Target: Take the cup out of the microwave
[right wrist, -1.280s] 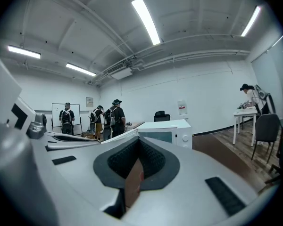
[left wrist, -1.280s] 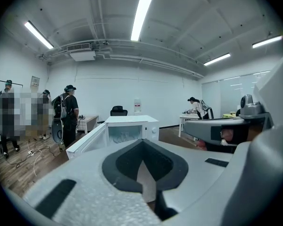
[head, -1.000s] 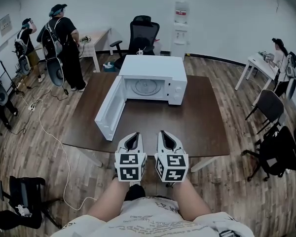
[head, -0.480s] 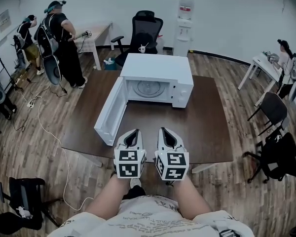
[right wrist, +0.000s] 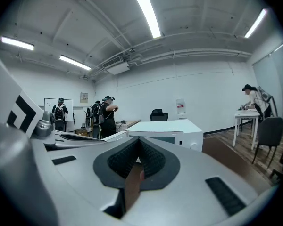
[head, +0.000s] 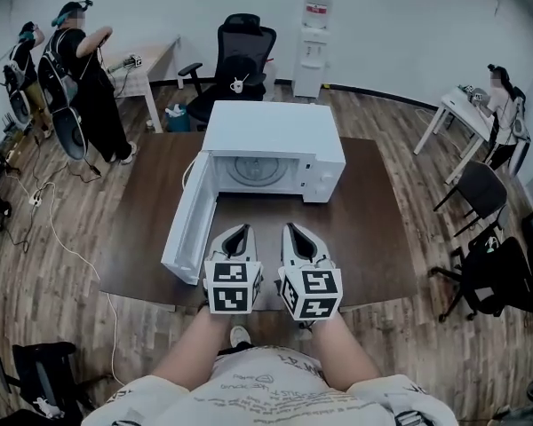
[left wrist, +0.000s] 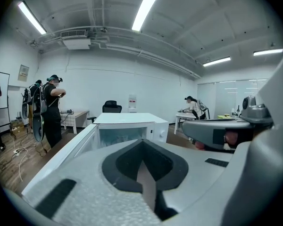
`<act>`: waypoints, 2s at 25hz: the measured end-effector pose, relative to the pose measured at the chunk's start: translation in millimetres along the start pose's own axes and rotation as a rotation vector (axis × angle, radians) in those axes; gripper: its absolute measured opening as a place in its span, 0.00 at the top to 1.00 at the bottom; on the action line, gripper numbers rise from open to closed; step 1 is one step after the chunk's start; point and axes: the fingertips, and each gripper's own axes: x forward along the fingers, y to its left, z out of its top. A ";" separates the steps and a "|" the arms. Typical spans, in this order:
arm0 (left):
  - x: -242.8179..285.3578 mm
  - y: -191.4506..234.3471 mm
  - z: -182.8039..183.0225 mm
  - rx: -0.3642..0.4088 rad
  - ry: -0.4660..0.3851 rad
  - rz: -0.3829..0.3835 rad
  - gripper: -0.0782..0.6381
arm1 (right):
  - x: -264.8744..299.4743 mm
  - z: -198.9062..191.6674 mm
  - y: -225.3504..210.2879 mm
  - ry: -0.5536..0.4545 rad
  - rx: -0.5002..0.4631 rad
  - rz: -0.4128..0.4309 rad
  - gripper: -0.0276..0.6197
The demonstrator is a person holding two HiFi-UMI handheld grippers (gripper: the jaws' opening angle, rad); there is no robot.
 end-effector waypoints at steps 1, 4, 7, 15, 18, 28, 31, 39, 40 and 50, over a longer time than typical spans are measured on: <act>5.4 3.5 3.6 0.004 -0.003 -0.007 0.87 | 7.4 0.7 -0.6 0.003 0.011 0.000 0.94; 20.3 18.2 8.7 0.008 -0.006 -0.023 0.87 | 29.5 1.1 1.7 0.009 0.019 -0.008 0.94; 33.0 34.6 9.4 0.001 0.001 -0.033 0.87 | 49.7 0.8 8.8 0.009 -0.001 -0.013 0.94; 63.4 57.4 6.4 -0.013 0.027 -0.064 0.87 | 91.2 -5.0 19.0 0.035 -0.012 -0.005 0.94; 76.9 57.2 5.0 -0.027 0.035 -0.065 0.87 | 102.4 -9.7 11.5 0.058 -0.018 0.006 0.94; 117.6 60.3 -2.5 -0.065 0.067 0.004 0.87 | 143.5 -25.8 -22.0 0.109 -0.025 0.045 0.94; 123.6 62.0 -9.3 -0.083 0.082 0.031 0.87 | 155.0 -36.2 -32.7 0.133 -0.009 0.054 0.94; 127.3 76.2 -19.6 -0.098 0.102 0.107 0.87 | 199.6 -53.7 -38.4 0.153 -0.037 0.092 0.83; 126.5 76.4 -21.1 -0.099 0.107 0.114 0.87 | 205.0 -56.2 -39.3 0.156 -0.036 0.093 0.82; 126.3 87.2 -32.7 -0.146 0.140 0.188 0.87 | 255.2 -104.3 -56.0 0.218 0.003 0.071 0.77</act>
